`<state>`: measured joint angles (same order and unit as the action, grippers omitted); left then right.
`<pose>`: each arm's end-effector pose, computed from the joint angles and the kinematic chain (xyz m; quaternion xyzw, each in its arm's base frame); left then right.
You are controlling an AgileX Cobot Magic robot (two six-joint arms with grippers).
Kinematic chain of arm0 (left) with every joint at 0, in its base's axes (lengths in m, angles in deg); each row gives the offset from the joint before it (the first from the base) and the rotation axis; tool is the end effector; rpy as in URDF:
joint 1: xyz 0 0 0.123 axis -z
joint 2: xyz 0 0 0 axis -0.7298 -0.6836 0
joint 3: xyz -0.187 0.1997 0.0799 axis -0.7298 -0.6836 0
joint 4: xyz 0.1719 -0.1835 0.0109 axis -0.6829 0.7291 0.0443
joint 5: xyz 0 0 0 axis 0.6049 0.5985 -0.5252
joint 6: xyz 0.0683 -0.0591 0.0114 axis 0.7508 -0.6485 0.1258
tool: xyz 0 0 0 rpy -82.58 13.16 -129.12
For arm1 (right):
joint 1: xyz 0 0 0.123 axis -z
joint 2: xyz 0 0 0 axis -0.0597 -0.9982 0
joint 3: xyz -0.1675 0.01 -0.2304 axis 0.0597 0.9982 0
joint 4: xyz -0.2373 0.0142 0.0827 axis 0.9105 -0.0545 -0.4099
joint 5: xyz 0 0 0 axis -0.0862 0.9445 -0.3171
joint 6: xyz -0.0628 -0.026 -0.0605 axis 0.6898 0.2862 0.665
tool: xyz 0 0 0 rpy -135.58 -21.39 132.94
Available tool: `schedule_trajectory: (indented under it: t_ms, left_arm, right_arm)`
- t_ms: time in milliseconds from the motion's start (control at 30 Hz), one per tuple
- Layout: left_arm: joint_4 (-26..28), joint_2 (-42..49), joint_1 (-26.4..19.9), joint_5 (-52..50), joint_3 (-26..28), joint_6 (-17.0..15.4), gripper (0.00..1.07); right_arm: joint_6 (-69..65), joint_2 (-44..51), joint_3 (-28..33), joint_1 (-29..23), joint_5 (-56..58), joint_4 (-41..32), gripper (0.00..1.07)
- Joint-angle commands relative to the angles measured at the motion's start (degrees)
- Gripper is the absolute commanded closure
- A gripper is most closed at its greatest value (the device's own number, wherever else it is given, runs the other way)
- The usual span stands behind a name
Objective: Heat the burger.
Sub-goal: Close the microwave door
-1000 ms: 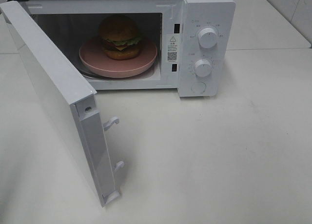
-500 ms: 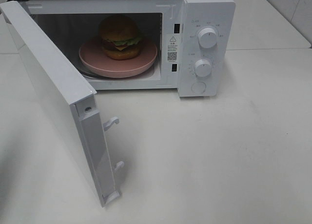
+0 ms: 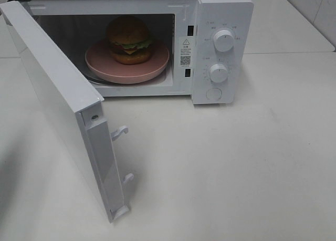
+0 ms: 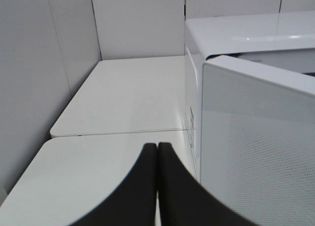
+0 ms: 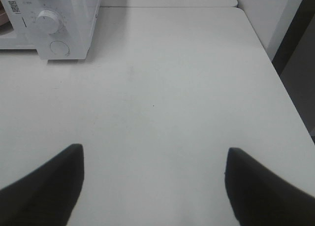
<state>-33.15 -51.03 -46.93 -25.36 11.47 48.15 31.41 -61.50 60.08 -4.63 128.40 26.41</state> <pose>0.1815 -0.0012 0.2258 0.0339 0.7380 0.0214 0.6736 -0.0046 -0.0082 0.2830 0.0233 0.8374 -0.0270 0.5454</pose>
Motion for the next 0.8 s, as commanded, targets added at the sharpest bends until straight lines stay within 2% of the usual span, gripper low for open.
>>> schedule_trajectory:
  t_ms: [33,67,100,133,167,200,267,400,500,567,667,800]
  left_arm:
    - [-4.58,-4.35,0.23,-4.87,0.0,-3.72,1.07]
    - [-4.58,-4.35,0.23,-4.87,0.0,-3.72,1.07]
    - [-8.02,-7.05,0.23,-6.7,0.0,-6.25,1.07]
    - [-9.8,-8.31,0.23,-7.56,0.0,-7.16,1.07]
    - [-9.8,-8.31,0.23,-7.56,0.0,-7.16,1.07]
    - [-12.49,-10.83,0.23,-9.28,0.0,-8.02,1.07]
    - [-14.38,-13.12,0.23,-11.34,0.0,-8.19,1.07]
    - [-16.96,-18.68,0.23,-15.53,0.06,-8.71,1.07]
    - [-17.82,-19.54,0.23,-15.99,0.06,-9.22,1.07]
    - [-22.75,-22.98,0.23,-19.54,0.46,-11.29,1.07]
    - [-23.72,-23.72,0.23,-19.88,0.74,-11.86,1.07]
    - [-28.53,-27.44,0.23,-20.05,2.81,-14.5,1.07]
  right_arm:
    - [0.63,1.49,0.17,0.46,-0.57,-0.17,0.32]
    - [0.63,1.49,0.17,0.46,-0.57,-0.17,0.32]
    - [0.63,1.49,0.17,0.46,-0.57,-0.17,0.32]
    - [0.63,1.49,0.17,0.46,-0.57,-0.17,0.32]
    - [0.63,1.49,0.17,0.46,-0.57,-0.17,0.32]
    - [0.63,1.49,0.17,0.46,-0.57,-0.17,0.32]
    - [0.63,1.49,0.17,0.46,-0.57,-0.17,0.32]
    - [0.63,1.49,0.17,0.46,-0.57,-0.17,0.32]
    - [0.63,1.49,0.17,0.46,-0.57,-0.17,0.32]
    - [0.63,1.49,0.17,0.46,-0.57,-0.17,0.32]
    - [0.63,1.49,0.17,0.46,-0.57,-0.17,0.32]
    - [0.63,1.49,0.17,0.46,-0.57,-0.17,0.32]
